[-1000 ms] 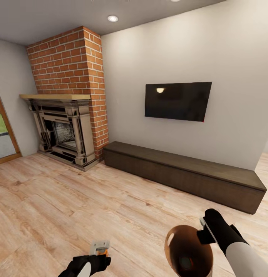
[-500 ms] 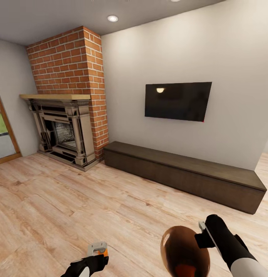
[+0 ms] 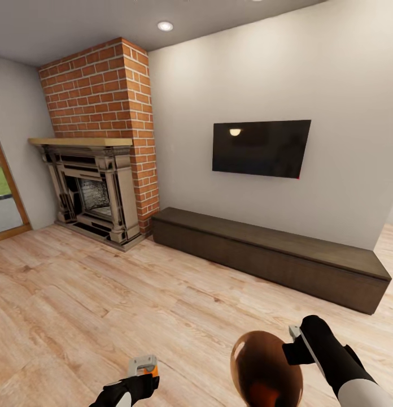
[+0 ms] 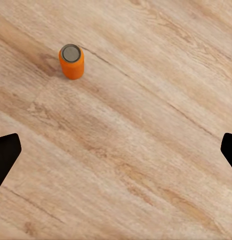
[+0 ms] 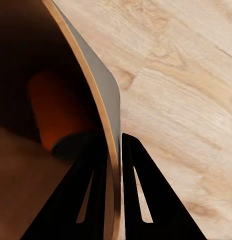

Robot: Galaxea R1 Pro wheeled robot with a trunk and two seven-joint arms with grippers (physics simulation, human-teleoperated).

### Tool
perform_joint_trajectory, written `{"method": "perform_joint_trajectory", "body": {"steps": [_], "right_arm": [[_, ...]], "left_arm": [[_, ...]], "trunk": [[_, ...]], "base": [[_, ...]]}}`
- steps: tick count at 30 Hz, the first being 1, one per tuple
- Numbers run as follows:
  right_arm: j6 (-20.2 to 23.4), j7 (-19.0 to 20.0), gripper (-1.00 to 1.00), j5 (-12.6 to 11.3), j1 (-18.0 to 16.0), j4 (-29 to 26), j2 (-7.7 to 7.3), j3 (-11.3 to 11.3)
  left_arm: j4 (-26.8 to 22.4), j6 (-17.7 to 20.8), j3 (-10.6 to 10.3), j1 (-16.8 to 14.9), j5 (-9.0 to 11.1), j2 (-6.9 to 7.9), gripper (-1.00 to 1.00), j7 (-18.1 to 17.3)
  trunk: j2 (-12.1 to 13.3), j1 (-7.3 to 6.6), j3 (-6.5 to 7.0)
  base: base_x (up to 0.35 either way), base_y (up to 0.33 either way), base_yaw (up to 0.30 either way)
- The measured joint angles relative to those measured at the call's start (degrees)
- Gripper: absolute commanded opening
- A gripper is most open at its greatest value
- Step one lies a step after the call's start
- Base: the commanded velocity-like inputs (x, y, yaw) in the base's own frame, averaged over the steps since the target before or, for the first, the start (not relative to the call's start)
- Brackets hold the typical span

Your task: Put the three can of soda from the living room inside the tash can in the kitchen.

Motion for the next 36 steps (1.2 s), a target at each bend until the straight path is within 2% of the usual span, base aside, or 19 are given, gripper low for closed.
{"method": "perform_joint_trajectory", "body": {"steps": [4,9,14,27,36], "right_arm": [[-0.17,-0.16,-1.00,1.58,0.00,0.01,0.03,0.05],[-0.03,-0.09,-1.00,0.44,0.00,0.01,0.05,0.06],[-0.13,-0.17,-1.00,1.26,0.00,0.01,0.07,0.07],[-0.09,-0.14,-1.00,0.97,0.00,0.01,0.08,0.15],[-0.09,-0.16,-1.00,1.02,0.00,0.01,0.06,0.16]], "left_arm": [[-0.01,0.00,0.00,0.00,-0.05,0.00,1.00,0.01],[0.00,0.00,0.00,0.00,-0.08,0.00,1.00,-0.01],[0.00,0.00,0.00,0.00,-0.09,0.00,1.00,0.00],[0.01,-0.95,-0.07,0.00,-0.23,-0.08,1.00,-0.02],[1.93,-1.29,-0.08,0.00,-0.40,-0.04,1.00,-0.02]], "trunk": [[0.00,0.00,0.00],[0.00,0.00,0.00],[0.00,0.00,0.00],[0.00,0.00,0.00],[0.00,0.00,-0.10]], "base": [[0.152,0.000,0.000],[0.213,0.000,0.000],[0.236,0.010,0.000],[0.258,0.090,0.000],[0.279,0.107,0.042]]}}
